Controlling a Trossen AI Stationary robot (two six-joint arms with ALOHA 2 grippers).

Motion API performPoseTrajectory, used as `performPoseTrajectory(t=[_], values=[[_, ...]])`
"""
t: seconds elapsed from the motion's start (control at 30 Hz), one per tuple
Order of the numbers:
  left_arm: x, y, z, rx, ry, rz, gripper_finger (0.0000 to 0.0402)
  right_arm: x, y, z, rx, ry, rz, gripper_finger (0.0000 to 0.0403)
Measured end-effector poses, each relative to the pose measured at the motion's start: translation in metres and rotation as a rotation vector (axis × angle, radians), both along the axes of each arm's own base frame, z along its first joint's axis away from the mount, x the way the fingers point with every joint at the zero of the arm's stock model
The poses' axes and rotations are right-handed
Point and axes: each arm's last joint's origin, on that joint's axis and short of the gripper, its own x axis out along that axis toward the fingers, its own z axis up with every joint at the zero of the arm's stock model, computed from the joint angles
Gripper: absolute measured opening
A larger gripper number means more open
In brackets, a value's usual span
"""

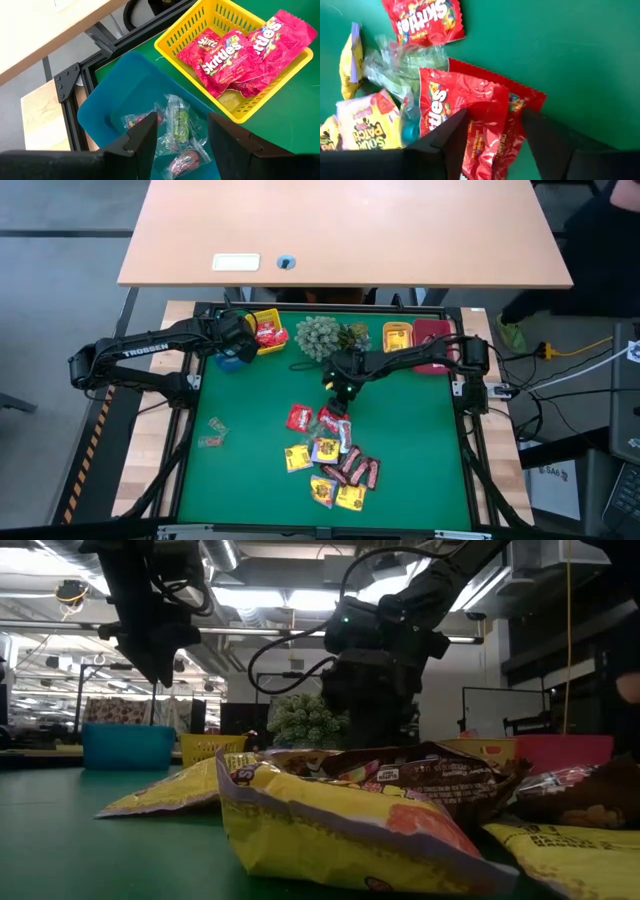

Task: Sort candy
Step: Put the red candy into the yellow bin

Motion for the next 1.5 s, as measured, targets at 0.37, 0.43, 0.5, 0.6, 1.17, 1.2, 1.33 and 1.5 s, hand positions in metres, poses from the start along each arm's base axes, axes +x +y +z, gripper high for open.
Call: performPoseTrajectory(t=[0.37, 0.43, 0.5, 0.6, 1.17, 1.2, 1.33, 1.5], values=[[0.0, 0.0, 0.0, 0.002, -0.004, 0.0, 0.0157, 0.0, 0.001, -0.003, 0.019, -0.002, 0.017, 0.0012], [0.0, 0.0, 0.0, 0.002, -0.004, 0.0, 0.0157, 0.0, 0.001, -0.003, 0.019, -0.002, 0.017, 0.0009], [0.0, 0.0, 0.0, 0.002, -0.005, 0.0, 0.0157, 0.0, 0.001, -0.003, 0.019, -0.002, 0.017, 0.0019], [0.0, 0.0, 0.0, 0.002, -0.005, 0.0, 0.0157, 0.0, 0.001, -0.003, 0.02, -0.002, 0.017, 0.002], [0.01, -0.007, 0.002, -0.022, -0.079, -0.072, 0.0157, -0.002, 0.005, 0.001, 0.179, -0.008, 0.077, 0.0001], [0.011, -0.008, 0.002, -0.019, -0.084, -0.079, 0.0157, -0.003, 0.006, 0.001, 0.184, -0.003, 0.079, 0.0001], [0.015, -0.011, 0.003, -0.01, -0.11, -0.104, 0.0157, -0.005, 0.006, 0.0, 0.188, 0.021, 0.076, 0.0001], [0.018, -0.014, 0.004, -0.005, -0.124, -0.123, 0.0157, -0.005, 0.006, 0.0, 0.193, 0.037, 0.059, 0.0004]])
